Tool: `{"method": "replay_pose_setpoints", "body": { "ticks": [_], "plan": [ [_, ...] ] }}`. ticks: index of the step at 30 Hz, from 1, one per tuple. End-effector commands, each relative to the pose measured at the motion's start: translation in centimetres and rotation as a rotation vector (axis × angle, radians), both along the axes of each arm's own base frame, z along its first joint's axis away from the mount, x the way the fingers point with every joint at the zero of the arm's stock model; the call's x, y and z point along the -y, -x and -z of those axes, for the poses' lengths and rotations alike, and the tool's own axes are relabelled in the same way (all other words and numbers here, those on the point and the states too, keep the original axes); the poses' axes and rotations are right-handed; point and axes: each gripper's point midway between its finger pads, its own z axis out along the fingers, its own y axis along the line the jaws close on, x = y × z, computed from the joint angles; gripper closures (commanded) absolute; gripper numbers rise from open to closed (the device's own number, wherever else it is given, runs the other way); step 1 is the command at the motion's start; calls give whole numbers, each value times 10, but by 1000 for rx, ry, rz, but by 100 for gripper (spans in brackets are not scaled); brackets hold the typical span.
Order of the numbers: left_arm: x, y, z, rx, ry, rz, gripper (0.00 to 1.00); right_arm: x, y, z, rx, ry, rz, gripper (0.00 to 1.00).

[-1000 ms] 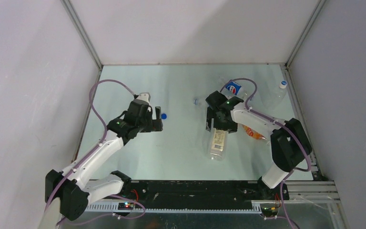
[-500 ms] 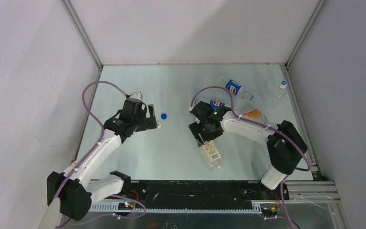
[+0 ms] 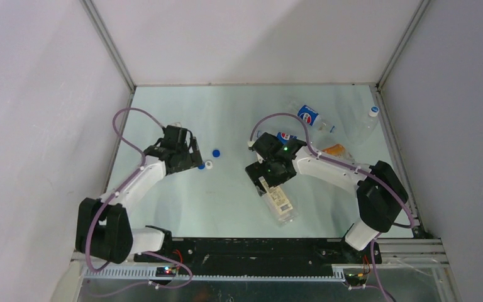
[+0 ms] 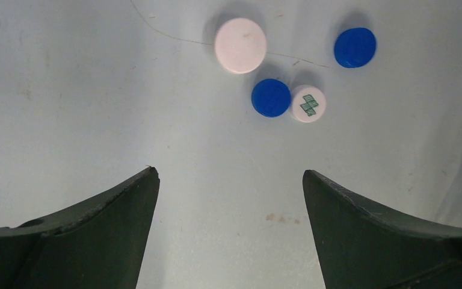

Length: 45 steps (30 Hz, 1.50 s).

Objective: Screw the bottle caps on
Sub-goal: Pick up the plastic bottle at the center of the board.

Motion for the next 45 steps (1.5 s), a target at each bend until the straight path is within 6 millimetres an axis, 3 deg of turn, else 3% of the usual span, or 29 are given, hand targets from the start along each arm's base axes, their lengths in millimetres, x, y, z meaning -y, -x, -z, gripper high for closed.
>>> {"method": "replay_pose_setpoints", "body": {
  "ticks": [1, 5, 10, 18, 23, 27, 31, 34, 40, 45],
  "plan": [
    [1, -30, -20, 75, 16, -41, 6, -5, -6, -21, 45, -42, 46, 1],
    [9, -24, -12, 57, 58, -21, 8, -3, -5, -20, 38, -35, 51, 1],
    [5, -20, -3, 46, 39, -21, 7, -1, -7, -14, 26, -22, 61, 1],
    [9, -33, -2, 38, 40, -22, 7, 0, -11, 7, 13, 37, 77, 2],
    [5, -38, 0, 28, 15, -24, 7, -3, -13, 15, 2, 38, 81, 11],
    [5, -44, -1, 23, 25, -26, 8, -3, -12, 17, -1, 44, 78, 26],
    [14, -45, -1, 40, 76, -10, 8, -11, -14, 7, 17, -7, 86, 42],
    [9, -42, 5, 24, 48, -17, 8, -15, -13, 4, 10, -34, 80, 51],
    [-3, -58, 7, 14, -27, -51, 13, -11, -6, 11, -8, 10, 57, 53],
    [-8, -77, 21, -30, -66, -68, 19, -13, -4, 8, -1, 2, 50, 56]
  ]
}}
